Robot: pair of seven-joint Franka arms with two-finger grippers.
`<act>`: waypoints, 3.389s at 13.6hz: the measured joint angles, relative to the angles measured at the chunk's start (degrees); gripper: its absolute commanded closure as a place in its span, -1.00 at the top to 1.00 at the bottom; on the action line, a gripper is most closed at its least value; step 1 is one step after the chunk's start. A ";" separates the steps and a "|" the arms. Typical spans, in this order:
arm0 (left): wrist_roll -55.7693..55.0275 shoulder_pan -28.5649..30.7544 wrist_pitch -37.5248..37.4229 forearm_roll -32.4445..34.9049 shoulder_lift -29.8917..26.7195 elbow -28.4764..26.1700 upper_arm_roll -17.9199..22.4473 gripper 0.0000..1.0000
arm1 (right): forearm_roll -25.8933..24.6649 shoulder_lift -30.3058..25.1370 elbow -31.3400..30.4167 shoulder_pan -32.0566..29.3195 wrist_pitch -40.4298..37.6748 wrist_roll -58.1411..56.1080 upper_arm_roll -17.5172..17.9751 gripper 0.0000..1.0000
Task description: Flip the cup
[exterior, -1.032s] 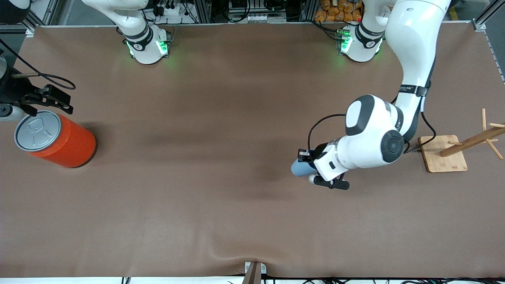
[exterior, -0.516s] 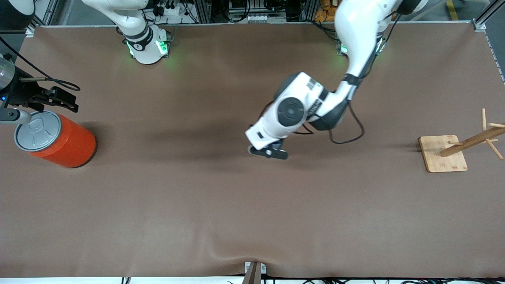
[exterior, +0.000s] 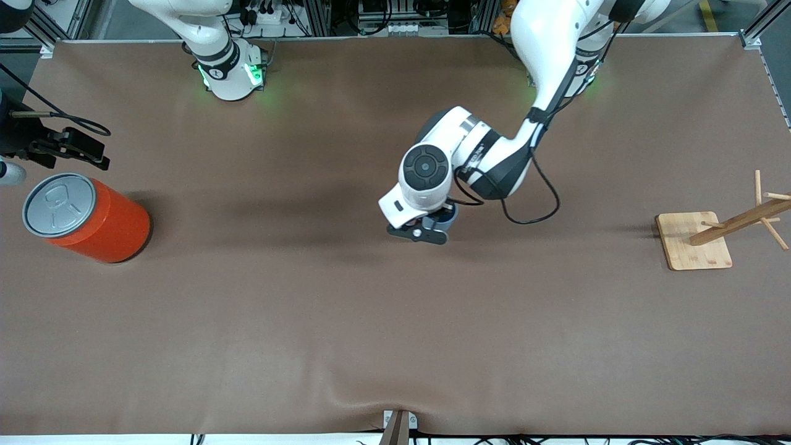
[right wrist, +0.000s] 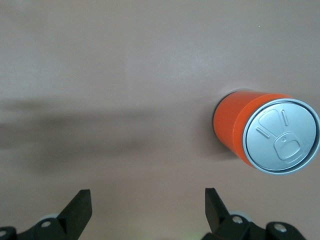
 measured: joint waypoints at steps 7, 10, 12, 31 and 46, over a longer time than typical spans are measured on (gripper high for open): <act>14.74 15.31 -10.16 5.01 -8.44 -6.66 0.67 -1.00 | 0.08 -0.02 0.95 -0.04 0.52 -0.18 0.03 1.00; 19.77 20.57 -4.83 5.55 -11.75 -13.99 0.62 -1.00 | 0.12 -0.01 1.10 -0.06 1.04 -0.19 0.04 1.00; 24.24 24.03 -0.22 5.61 -13.50 -19.01 0.54 -1.00 | 0.14 -0.01 1.11 -0.06 1.04 -0.21 0.08 1.00; 28.96 31.06 16.83 6.80 -13.29 -25.78 0.43 1.00 | 0.15 0.53 0.97 -1.04 2.14 -2.29 0.11 1.00; 22.76 34.77 -8.98 5.69 -35.45 -11.00 2.28 1.00 | 0.15 2.03 0.84 -1.10 4.75 -2.28 0.18 1.00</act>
